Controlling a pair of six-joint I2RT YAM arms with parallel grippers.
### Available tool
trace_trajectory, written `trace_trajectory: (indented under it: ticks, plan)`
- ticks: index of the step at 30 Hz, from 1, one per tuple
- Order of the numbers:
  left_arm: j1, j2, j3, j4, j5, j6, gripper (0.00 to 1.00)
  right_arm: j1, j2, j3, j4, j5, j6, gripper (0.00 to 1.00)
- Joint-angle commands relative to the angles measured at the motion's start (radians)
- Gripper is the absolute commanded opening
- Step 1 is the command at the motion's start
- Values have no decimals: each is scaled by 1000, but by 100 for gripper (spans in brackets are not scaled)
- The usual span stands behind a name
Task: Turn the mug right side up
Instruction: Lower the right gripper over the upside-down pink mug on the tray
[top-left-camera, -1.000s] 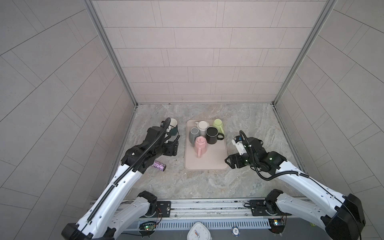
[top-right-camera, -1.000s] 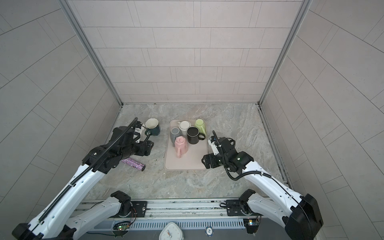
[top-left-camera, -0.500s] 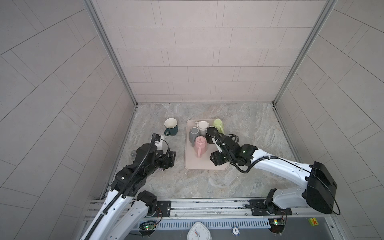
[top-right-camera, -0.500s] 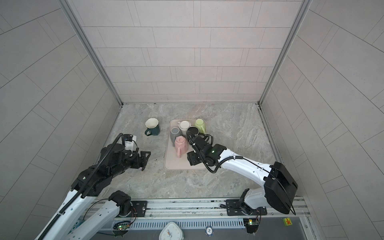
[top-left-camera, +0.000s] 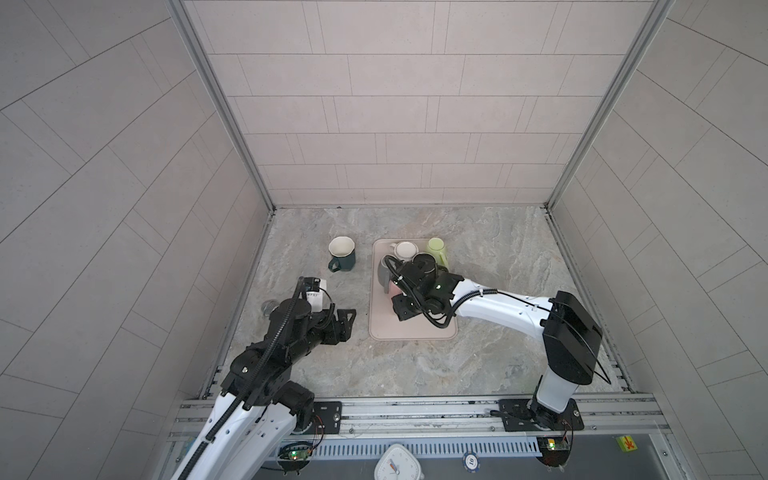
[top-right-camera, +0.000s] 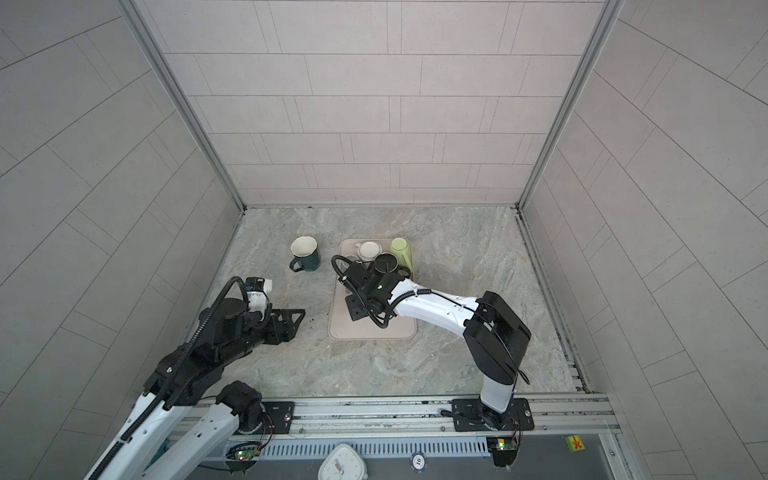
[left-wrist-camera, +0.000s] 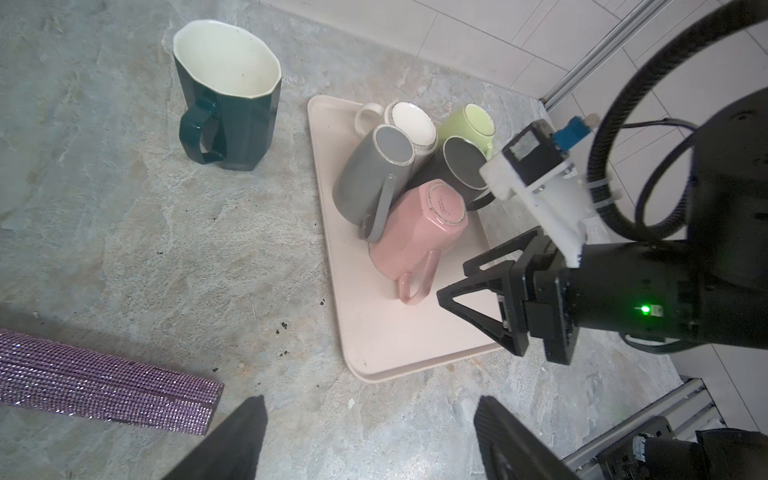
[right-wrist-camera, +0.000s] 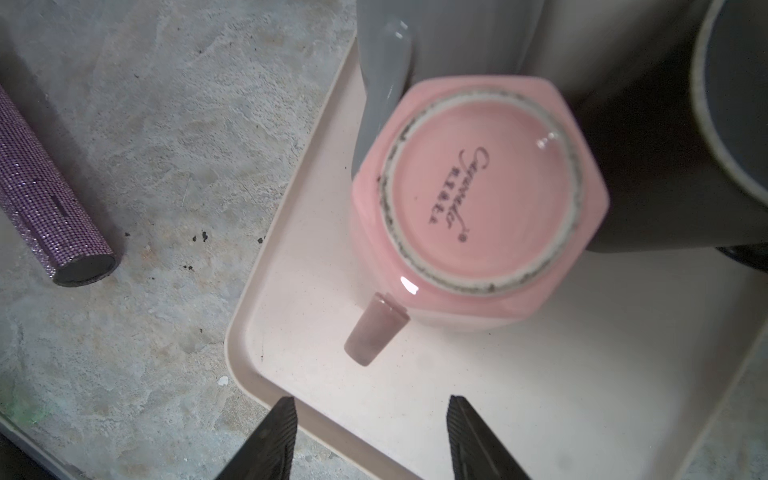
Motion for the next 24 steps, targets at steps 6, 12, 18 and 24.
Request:
trace_trajectory:
  ticks: [6,12,18,24]
  plan:
    - [0,-54,-28,30,-7,-1,86,2,103,138,-141,84,34,51]
    - [0,-55,-32,40,-2,5,86,2,151,200,-190,111,44,44]
    - [1,-63,-32,37,1,8,87,-4,166,219,-223,158,47,39]
    - [0,-65,-34,40,3,7,87,-15,161,214,-240,184,57,39]
